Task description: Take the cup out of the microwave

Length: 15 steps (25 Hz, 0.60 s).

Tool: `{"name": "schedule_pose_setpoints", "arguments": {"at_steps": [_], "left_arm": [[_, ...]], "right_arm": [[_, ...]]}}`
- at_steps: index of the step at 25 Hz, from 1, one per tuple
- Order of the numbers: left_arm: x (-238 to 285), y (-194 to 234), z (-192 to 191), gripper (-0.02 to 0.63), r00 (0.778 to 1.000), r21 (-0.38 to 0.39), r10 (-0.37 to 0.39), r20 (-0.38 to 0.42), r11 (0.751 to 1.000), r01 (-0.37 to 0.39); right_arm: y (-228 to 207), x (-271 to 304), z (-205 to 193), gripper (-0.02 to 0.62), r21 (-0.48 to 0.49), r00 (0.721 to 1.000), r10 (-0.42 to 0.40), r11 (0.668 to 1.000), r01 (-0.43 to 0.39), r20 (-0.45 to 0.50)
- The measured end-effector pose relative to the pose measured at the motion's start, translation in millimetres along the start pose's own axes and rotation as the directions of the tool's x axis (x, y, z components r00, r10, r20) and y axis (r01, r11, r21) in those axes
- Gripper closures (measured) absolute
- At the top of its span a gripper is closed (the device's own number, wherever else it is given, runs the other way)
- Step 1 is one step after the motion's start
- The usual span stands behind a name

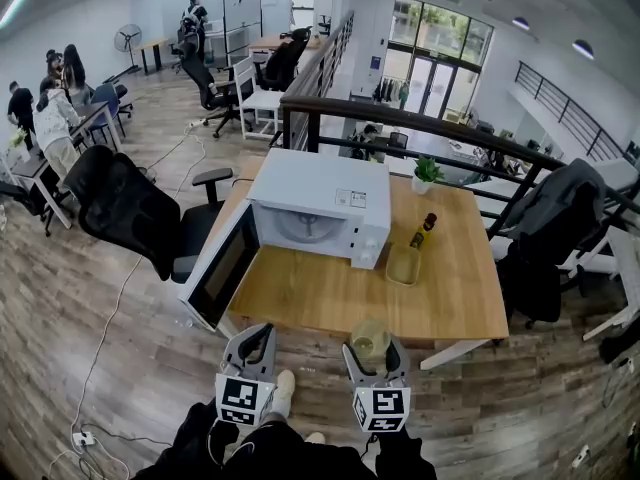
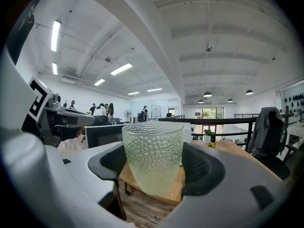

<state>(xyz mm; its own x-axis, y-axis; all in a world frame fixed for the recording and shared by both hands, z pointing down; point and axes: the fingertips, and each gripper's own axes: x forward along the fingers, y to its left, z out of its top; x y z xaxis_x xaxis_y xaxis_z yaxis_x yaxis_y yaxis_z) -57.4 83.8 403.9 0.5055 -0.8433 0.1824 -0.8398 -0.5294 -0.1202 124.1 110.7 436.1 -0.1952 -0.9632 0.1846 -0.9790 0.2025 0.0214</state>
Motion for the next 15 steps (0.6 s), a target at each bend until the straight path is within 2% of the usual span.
{"name": "schedule_pose_setpoints", "arguments": {"at_steps": [15], "left_arm": [[0.5,-8.1,3.8,0.583,1.000,0.009,-0.017,-0.001,1.000,0.017]], "right_arm": [[-3.4,-4.8,3.7,0.219,0.016,1.000,-0.013,1.000,0.013,0.011]]}}
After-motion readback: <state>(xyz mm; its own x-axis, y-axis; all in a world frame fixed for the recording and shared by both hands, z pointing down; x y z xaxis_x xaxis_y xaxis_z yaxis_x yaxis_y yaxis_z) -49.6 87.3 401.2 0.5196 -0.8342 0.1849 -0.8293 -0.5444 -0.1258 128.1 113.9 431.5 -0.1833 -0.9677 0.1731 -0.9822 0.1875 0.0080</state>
